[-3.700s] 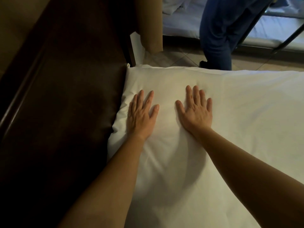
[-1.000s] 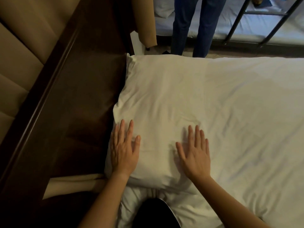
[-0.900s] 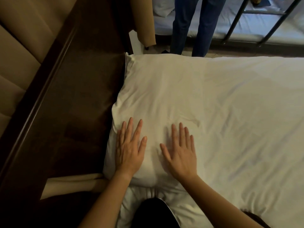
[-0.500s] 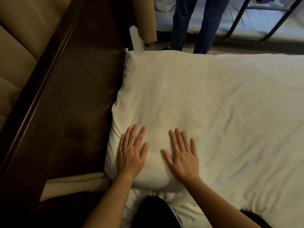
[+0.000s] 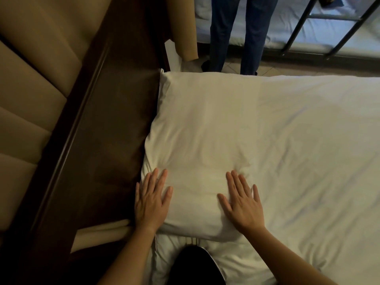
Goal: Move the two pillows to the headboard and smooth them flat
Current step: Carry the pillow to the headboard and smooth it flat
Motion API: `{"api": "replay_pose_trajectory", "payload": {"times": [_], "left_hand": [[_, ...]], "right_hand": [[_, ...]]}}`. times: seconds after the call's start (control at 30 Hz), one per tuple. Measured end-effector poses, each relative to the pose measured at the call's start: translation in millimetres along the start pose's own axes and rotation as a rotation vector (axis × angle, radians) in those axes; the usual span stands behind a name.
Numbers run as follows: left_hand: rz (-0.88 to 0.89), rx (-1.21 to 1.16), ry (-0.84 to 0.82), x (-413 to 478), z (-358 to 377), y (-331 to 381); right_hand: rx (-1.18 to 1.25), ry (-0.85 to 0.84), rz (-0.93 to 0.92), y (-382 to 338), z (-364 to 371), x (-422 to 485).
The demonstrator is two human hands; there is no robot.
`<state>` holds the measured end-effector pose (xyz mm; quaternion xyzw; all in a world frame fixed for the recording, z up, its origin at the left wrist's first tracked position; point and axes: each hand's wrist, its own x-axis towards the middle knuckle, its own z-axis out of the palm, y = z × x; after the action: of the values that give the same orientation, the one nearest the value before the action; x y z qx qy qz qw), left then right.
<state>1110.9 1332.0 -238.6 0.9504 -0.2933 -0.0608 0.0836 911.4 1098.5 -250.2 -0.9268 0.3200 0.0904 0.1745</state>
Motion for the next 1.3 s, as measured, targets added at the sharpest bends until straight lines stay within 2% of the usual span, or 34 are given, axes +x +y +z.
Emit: {"api": "replay_pose_trajectory", "payload": {"times": [0.07, 0.23, 0.43, 0.6, 0.77, 0.9, 1.07, 1.3], "left_hand": [[-0.022, -0.046, -0.017, 2.6, -10.1, 3.3], [0.03, -0.172, 0.075, 45.7, -36.4, 33.5], [0.174, -0.183, 0.091, 155.4, -47.9, 77.8], [0.241, -0.143, 0.04, 209.2, -26.4, 90.1], [0.185, -0.161, 0.032, 201.4, -3.2, 61.2], [0.163, -0.17, 0.016, 204.1, -3.6, 58.7], [0.141, -0.152, -0.055, 205.4, -16.7, 60.8], [0.035, -0.165, -0.134, 202.5, -54.5, 82.0]], "right_hand": [[-0.002, -0.005, -0.004, 0.5, -18.7, 0.3], [0.107, 0.188, -0.005, -17.6, -75.8, 41.9], [0.163, 0.2, -0.007, -56.8, -105.2, 163.6], [0.112, 0.112, -0.095, -68.6, -88.9, 221.8], [0.048, 0.115, -0.069, -48.8, -73.6, 220.0], [0.035, 0.116, 0.024, -47.9, -77.3, 216.6], [0.094, 0.04, 0.181, -45.7, -98.1, 202.9], [0.132, 0.064, 0.214, -38.5, -141.3, 169.3]]}}
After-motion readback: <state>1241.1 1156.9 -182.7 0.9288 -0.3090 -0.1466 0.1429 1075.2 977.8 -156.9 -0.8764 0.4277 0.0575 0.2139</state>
